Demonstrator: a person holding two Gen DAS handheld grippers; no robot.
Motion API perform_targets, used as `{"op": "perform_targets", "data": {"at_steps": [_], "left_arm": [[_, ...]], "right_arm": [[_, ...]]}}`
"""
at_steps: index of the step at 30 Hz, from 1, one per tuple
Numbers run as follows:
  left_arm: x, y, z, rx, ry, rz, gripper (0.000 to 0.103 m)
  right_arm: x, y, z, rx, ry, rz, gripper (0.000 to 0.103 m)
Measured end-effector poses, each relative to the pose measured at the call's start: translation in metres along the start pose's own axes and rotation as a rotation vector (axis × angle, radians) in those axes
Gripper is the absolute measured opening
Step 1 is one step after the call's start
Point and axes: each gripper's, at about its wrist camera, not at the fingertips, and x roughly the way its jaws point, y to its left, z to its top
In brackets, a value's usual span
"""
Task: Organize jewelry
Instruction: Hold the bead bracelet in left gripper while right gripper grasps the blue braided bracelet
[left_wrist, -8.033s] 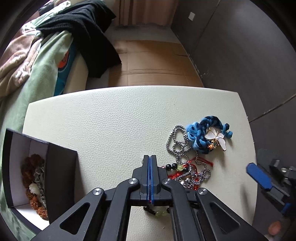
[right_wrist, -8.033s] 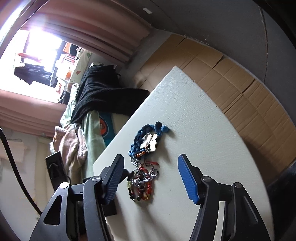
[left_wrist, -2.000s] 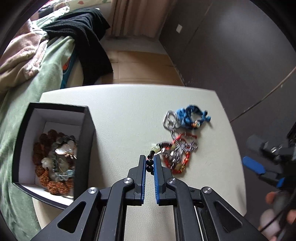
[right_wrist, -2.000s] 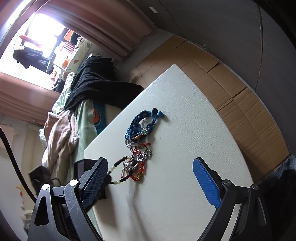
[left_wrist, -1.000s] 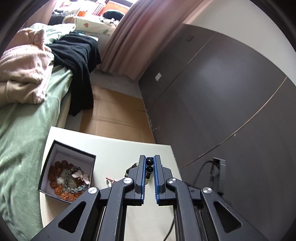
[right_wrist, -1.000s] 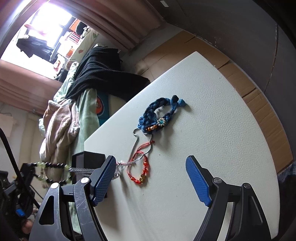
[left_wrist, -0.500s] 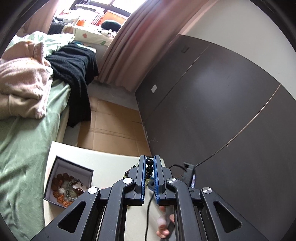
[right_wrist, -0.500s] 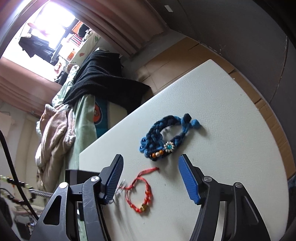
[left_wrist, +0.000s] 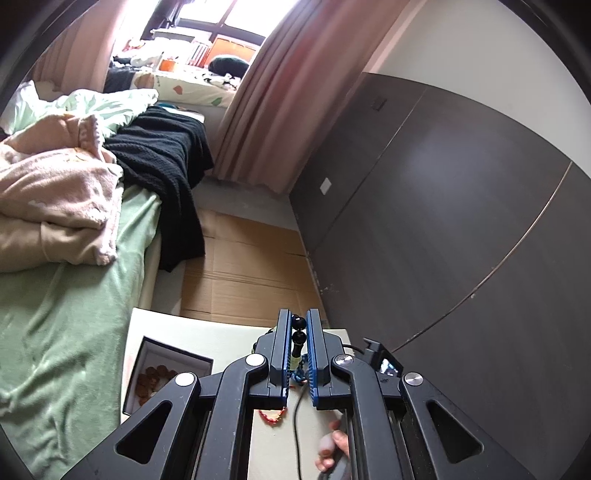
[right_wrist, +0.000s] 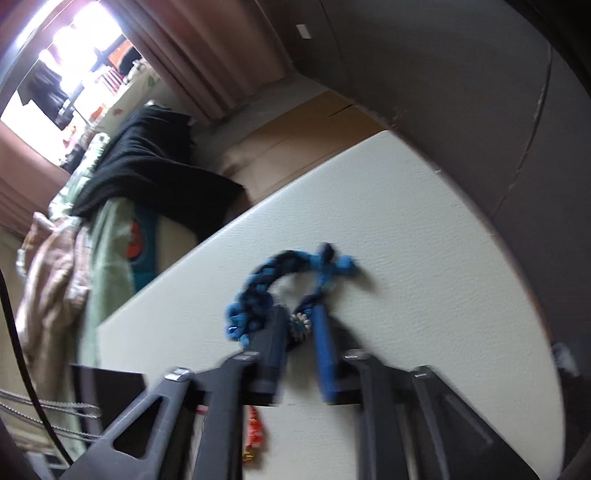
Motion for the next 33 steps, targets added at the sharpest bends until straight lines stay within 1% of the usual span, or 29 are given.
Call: {"op": "perform_targets", "data": {"at_steps": [2,3,4,6,9,11,12,14,15,16,17,18,20,23,27,28,32,33], "left_arm": [[-0.001,-0.002,0.001,0.003,0.002,0.008,0.008],[-0.002,-0.003,0.001,0.004,0.002,0.008,0.008],[-0.003,-0.005,0.001,0.005,0.001,0.008,0.008],[-0.004,-0.009,0.001,0.009,0.000,0.006,0.008],[-0.004,-0.016,0.000,0.014,0.001,-0.002,0.008],[-0.004,-0.020,0.000,0.020,0.002,-0.005,0.008],[-0.003,-0.022,-0.001,0.024,0.000,-0.001,0.008],[-0.002,-0.024,-0.002,0.024,0.001,0.005,0.008],[-0.001,-0.023,-0.002,0.023,0.002,0.009,0.008],[0.000,-0.022,-0.001,0.023,0.002,0.014,0.008],[0.003,-0.021,0.000,0.022,0.001,0.020,0.008],[0.005,-0.019,0.000,0.022,0.000,0.027,0.008],[0.012,-0.016,0.002,0.018,0.008,0.041,0.008],[0.027,-0.010,0.001,0.012,0.035,0.049,0.008],[0.049,-0.003,-0.002,0.005,0.073,0.056,0.008],[0.054,-0.001,-0.002,0.003,0.081,0.060,0.008],[0.065,0.006,-0.006,-0.005,0.101,0.073,0.008],[0.067,0.007,-0.007,-0.007,0.105,0.073,0.008]], "right_arm": [[-0.001,-0.012,0.002,0.044,0.037,0.072,0.011],[-0.002,-0.019,0.001,0.072,0.050,0.114,0.005],[-0.004,-0.026,0.001,0.106,0.061,0.166,0.001],[-0.012,-0.033,0.002,0.132,0.066,0.221,0.001],[-0.030,-0.034,0.001,0.115,0.037,0.253,0.001],[-0.040,-0.036,0.001,0.109,0.028,0.258,0.001],[-0.043,-0.037,0.002,0.110,0.027,0.252,0.002],[-0.042,-0.037,0.005,0.109,0.031,0.273,0.002],[-0.039,-0.034,0.007,0.097,0.036,0.259,0.009],[-0.036,-0.032,0.009,0.077,0.035,0.219,0.017],[-0.034,-0.030,0.010,0.067,0.022,0.196,0.036],[-0.031,-0.027,0.010,0.058,0.009,0.173,0.044],[-0.025,-0.019,0.010,0.025,0.009,0.133,0.044],[-0.018,-0.010,0.008,-0.015,0.007,0.111,0.044],[-0.002,0.003,0.003,-0.048,0.022,0.011,0.045],[-0.002,0.004,0.003,-0.058,0.008,-0.005,0.044],[0.005,0.031,-0.006,-0.189,-0.012,-0.162,0.045],[0.006,0.036,-0.009,-0.223,-0.020,-0.186,0.044]]}}
